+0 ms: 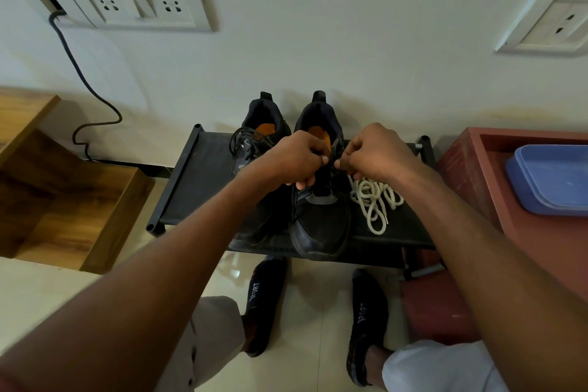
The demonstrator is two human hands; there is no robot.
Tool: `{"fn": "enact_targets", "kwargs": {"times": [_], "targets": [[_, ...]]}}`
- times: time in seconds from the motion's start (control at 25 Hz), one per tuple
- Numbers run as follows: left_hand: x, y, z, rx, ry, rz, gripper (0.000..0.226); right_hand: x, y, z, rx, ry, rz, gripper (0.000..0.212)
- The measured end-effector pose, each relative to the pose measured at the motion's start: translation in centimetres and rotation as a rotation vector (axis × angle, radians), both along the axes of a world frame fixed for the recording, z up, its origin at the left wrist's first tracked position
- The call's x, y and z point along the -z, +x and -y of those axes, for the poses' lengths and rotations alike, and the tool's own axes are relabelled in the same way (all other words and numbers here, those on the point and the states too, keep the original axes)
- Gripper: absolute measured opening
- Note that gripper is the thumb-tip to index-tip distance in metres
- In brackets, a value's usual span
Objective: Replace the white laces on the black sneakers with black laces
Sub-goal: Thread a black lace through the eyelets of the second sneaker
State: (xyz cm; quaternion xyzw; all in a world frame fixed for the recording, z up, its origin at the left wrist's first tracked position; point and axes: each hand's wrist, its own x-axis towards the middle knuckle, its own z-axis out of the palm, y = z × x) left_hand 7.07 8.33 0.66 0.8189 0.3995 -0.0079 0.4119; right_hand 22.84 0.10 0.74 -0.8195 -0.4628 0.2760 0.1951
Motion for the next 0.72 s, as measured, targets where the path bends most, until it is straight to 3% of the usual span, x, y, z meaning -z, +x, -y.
{"fn": "enact_targets", "kwargs": {"times": [0.32,0.4,0.48,0.52,0.6,0.64,0.68,0.72], "targets": [[0.0,-0.1,0.0,0.043,0.016,0.022,0.019,-0.5,-0.2,0.1,0.065,-0.021,-0.097,0.011],[-0.1,-0.2,-0.2,0.040,0.179,0.033,0.018,-0.8,-0.2,0.3,0.090,0.004,-0.097,0.017],[-0.2,-0.1,-0.6,-0.054,0.442,0.069,0.020,-1.9,-0.3,0.3,0.132,0.245,-0.063,0.021],[-0.4,0.0,-0.8,-0.107,0.515,0.107,0.020,-3.0,-0.6,0.2,0.177,0.460,-0.134,0.020],[-0.9,0.1,-0.9,-0.178,0.515,0.203,0.021,-5.9,-0.9,0.3,0.291,0.877,-0.623,0.013],[-1.1,0.1,-0.9,-0.201,0.485,0.231,0.021,-6.8,-0.9,0.5,0.319,0.974,-0.854,0.010],[-1.3,0.1,-1.0,-0.218,0.461,0.235,0.020,-7.1,-0.9,0.7,0.323,0.985,-0.928,0.008],[-1.2,0.0,-1.0,-0.226,0.444,0.224,0.019,-6.9,-0.9,0.9,0.300,0.885,-0.799,0.007]]}}
